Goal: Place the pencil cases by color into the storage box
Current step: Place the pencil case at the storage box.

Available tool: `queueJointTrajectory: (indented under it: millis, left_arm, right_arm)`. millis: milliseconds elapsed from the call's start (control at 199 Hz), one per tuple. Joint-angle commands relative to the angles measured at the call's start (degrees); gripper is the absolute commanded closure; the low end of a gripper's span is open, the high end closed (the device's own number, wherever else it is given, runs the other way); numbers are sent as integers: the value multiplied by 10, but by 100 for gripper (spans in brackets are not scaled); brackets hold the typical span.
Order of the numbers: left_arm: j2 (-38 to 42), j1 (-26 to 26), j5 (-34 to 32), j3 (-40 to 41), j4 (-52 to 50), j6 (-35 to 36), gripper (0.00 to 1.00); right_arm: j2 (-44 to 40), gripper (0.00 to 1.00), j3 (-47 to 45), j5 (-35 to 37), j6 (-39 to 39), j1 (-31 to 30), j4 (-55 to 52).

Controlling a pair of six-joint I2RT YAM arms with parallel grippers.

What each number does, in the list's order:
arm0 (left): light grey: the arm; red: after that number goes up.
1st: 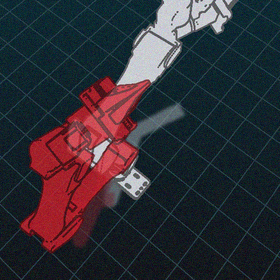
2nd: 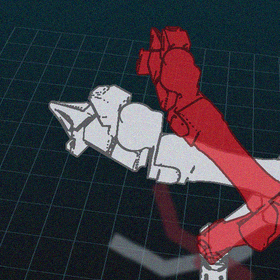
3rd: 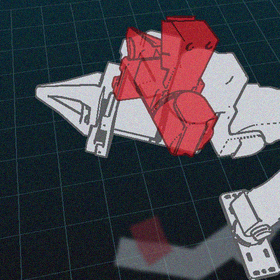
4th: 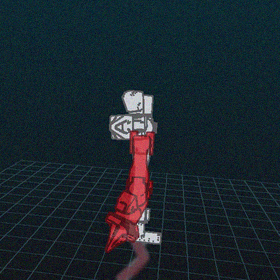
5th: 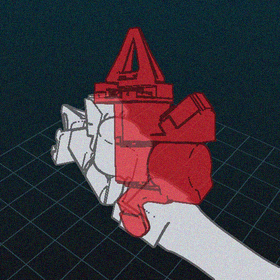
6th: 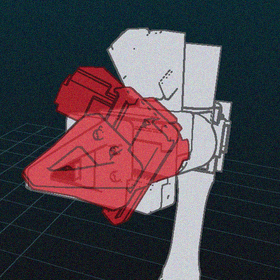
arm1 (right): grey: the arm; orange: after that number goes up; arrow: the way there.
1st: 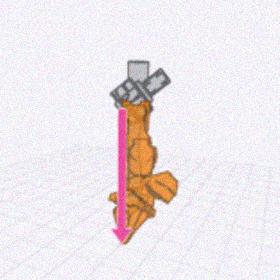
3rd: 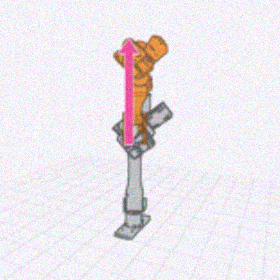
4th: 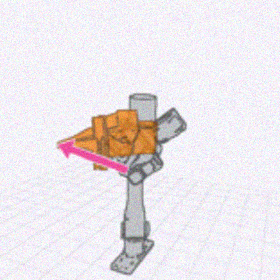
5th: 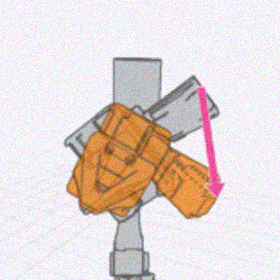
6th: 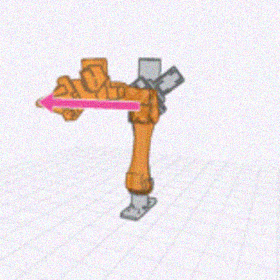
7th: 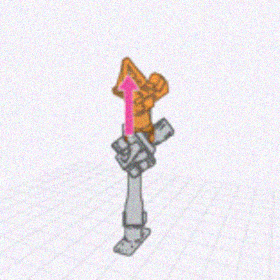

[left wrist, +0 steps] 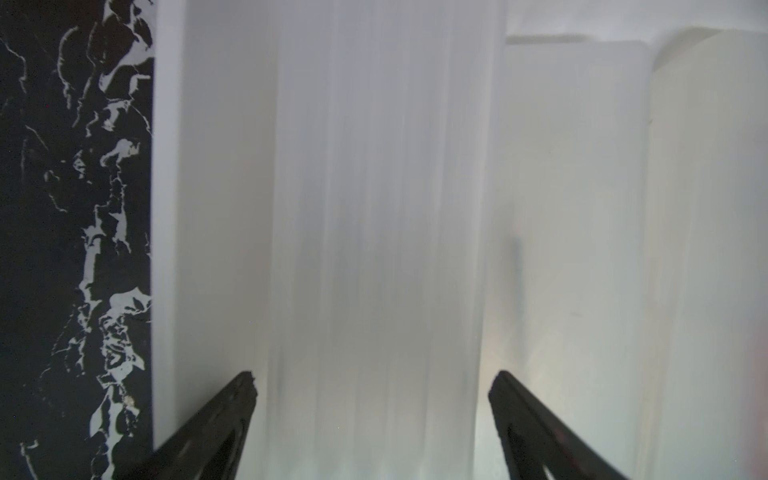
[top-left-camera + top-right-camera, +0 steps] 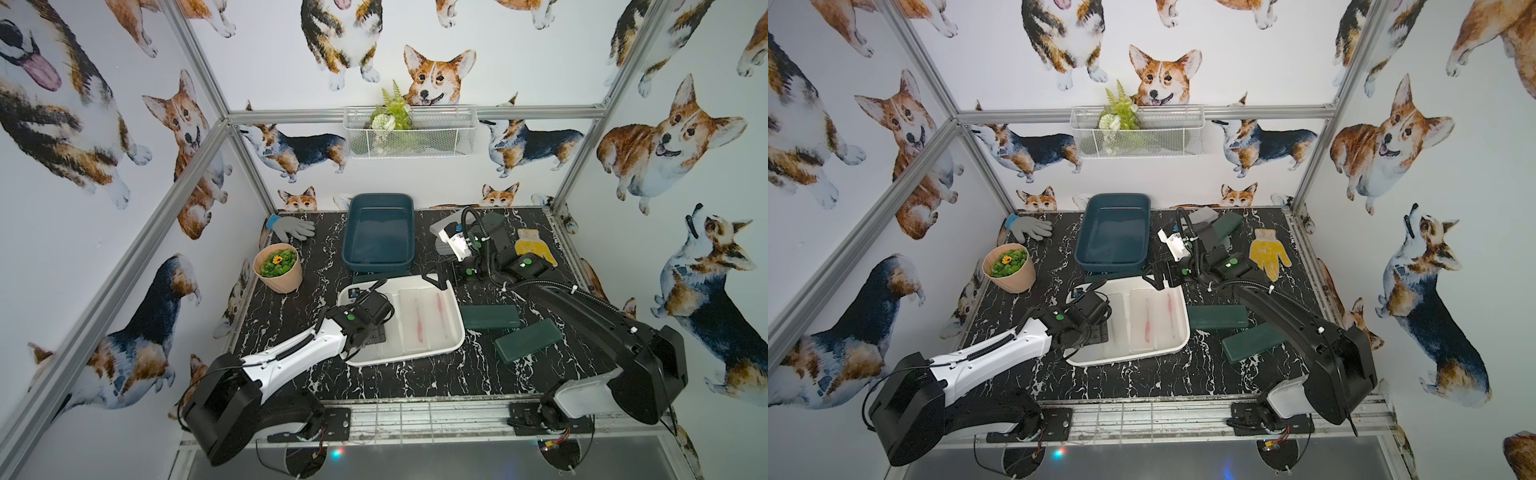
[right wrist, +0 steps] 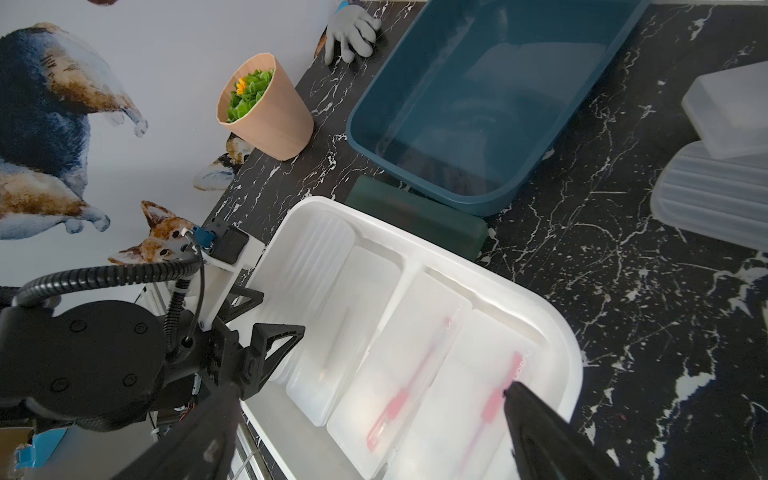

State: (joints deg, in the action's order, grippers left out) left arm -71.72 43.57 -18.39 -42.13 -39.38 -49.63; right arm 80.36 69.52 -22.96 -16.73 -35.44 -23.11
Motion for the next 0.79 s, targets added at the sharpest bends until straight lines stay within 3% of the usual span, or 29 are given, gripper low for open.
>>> queueJointTrajectory:
  millis: [0,170,381,551,787]
  left_arm:
    - [0,0,-21,-15,-13,2,7]
    - [7,0,-41,-75,-28,44,5]
    - [-23,-8,-35,-203,-28,208,1]
    - [-71,-51,31,-286,7,334,0]
    - [-115,-90,98,-346,49,390,0]
  right_arm:
    - [-6,0,-1,-20,-20,17,23]
    - [-9,0,12,-19,-45,52,19]
    - [31,0,89,42,-70,87,-49]
    - [60,0,118,71,-129,128,-82]
    - [113,1,163,100,-164,169,-124]
